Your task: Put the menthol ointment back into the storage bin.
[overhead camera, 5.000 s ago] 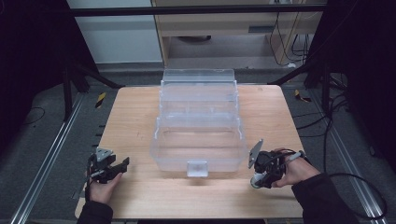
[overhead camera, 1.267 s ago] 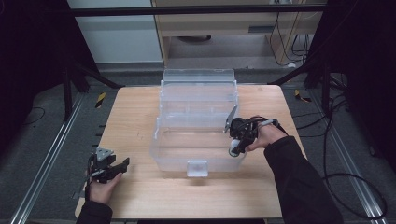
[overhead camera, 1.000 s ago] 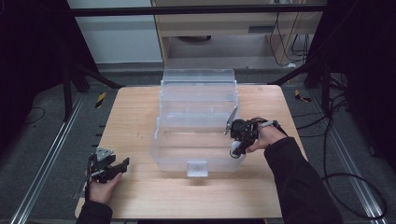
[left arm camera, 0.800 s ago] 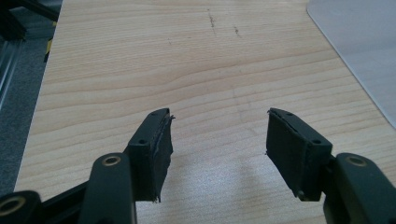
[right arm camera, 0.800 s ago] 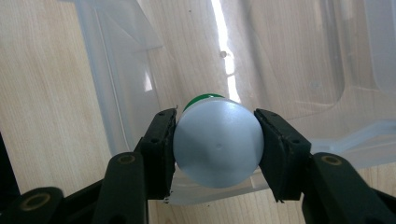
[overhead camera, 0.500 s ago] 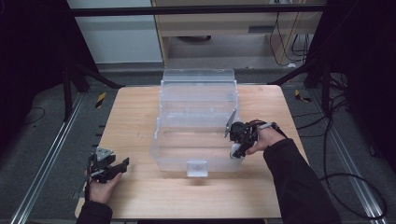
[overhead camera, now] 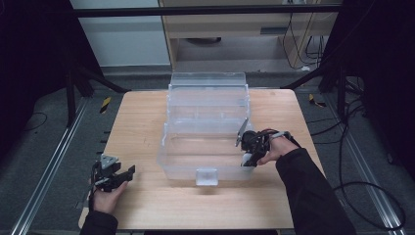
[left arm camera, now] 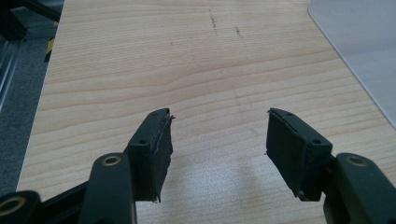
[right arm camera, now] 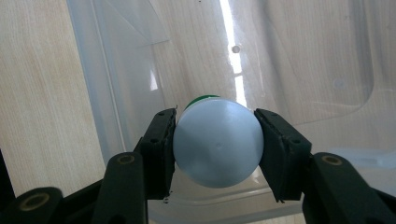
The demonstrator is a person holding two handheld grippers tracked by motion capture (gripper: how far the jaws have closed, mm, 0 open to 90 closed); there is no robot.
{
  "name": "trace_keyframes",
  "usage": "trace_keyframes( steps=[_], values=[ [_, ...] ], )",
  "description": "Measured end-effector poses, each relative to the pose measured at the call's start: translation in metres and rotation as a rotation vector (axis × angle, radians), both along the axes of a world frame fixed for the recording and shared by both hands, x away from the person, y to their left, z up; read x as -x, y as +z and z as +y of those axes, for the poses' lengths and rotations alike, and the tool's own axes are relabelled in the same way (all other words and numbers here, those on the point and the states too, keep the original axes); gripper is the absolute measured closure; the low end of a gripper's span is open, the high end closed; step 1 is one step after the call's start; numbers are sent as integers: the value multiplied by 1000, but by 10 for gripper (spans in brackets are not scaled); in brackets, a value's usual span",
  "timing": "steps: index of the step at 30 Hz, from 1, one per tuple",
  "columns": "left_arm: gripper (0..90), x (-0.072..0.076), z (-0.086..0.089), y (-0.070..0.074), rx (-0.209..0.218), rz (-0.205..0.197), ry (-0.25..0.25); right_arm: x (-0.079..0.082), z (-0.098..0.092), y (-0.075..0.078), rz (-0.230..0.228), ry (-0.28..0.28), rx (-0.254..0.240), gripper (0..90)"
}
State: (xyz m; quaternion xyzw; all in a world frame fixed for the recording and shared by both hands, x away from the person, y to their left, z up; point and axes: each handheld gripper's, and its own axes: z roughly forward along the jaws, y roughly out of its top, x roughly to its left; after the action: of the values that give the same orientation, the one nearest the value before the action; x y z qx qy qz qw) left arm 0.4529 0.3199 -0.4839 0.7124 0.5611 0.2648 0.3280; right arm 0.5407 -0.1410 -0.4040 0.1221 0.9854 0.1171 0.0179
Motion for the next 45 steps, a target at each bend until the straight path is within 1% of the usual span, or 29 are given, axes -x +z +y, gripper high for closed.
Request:
trace_keyframes(
  steps=[8,12,16,18,21,23,24,25,26,28,30,31,32,33,35,37,38,39,40,41,43,44,45],
  values=[
    [402,0,0,0,-1,2,-1,1,0,1,-5,-10,1,488],
    [402,0,0,0,-1,0,-1,2,-1,2,-8,-2,0,491],
    [402,0,-1,0,-1,0,-1,3,-2,4,-21,-7,-11,493],
    [402,0,0,0,0,0,-1,4,-2,6,-27,-19,-23,492],
    [401,0,0,0,1,1,-1,7,-4,13,-38,-40,-69,478],
    [401,0,-1,0,0,-1,-1,9,-7,19,-63,-69,-105,458],
    [400,0,-1,0,0,-1,-2,10,-8,22,-73,-94,-121,451],
    [400,0,-1,0,0,0,-2,11,-10,24,-84,-104,-134,436],
    [400,0,-1,0,0,-1,-2,12,-12,26,-99,-116,-159,403],
    [399,0,-1,0,1,0,-1,15,-16,31,-121,-157,-226,384],
    [398,1,-1,0,4,0,-3,19,-23,37,-161,-198,-289,371],
    [397,1,-1,1,3,3,-5,21,-25,39,-170,-209,-304,367],
    [396,1,-2,1,3,3,-6,23,-27,40,-183,-226,-331,349],
    [396,1,-2,0,3,2,-6,26,-30,42,-193,-255,-359,325],
    [393,1,-3,1,2,3,-7,31,-35,44,-220,-292,-380,272],
    [392,1,-3,1,3,1,-8,36,-41,45,-262,-328,-415,262],
    [391,2,-3,1,4,1,-8,39,-45,46,-286,-355,-445,254],
    [390,2,-3,1,4,0,-8,41,-48,46,-297,-377,-460,241],
    [389,2,-3,1,5,0,-8,45,-54,46,-326,-413,-488,222],
    [388,2,-3,1,5,0,-8,47,-58,45,-346,-433,-505,207],
    [385,2,-3,1,5,-1,-9,53,-69,43,-376,-507,-549,191],
    [383,2,-3,1,5,-1,-9,56,-75,42,-391,-529,-571,191],
    [382,2,-3,1,5,-2,-9,58,-79,40,-397,-544,-583,191]
  ],
)
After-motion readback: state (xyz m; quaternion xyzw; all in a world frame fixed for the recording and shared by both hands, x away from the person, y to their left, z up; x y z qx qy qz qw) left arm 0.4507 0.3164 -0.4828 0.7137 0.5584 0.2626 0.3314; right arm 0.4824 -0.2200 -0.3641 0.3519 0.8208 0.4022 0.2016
